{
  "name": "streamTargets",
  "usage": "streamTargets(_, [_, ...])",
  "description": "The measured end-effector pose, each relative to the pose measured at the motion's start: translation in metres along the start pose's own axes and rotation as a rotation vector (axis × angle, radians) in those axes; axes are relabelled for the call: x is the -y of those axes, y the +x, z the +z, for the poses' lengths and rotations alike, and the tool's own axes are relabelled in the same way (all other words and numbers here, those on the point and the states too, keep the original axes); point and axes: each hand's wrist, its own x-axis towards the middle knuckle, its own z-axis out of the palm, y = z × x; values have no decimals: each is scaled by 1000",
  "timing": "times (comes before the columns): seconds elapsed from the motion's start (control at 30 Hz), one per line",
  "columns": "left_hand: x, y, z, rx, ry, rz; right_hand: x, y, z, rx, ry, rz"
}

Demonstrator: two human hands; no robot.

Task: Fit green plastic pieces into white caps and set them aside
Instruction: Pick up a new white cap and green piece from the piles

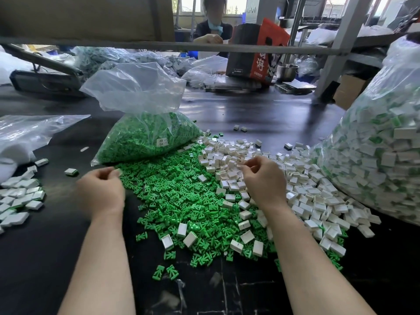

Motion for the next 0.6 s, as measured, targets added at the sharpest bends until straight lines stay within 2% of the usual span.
streamTargets(0.1, [9, 10, -7, -86, 133, -120, -2, 2, -5, -76, -127, 8])
streamTargets(0.2, [11, 11, -10, -153, 280, -171, -1, 1, -6, -80, -234, -19])
streamTargets(0.37, [8, 7, -11, -150, 349, -190, -3, 3, -4, 93, -257, -137])
streamTargets(0.5, [-6, -3, -7, -148, 421, -56, -1, 1, 1, 265, -313, -172])
streamTargets(0.6, [-15, -9, 1, -89, 321, 122, 0, 2, -1, 330, -296, -176])
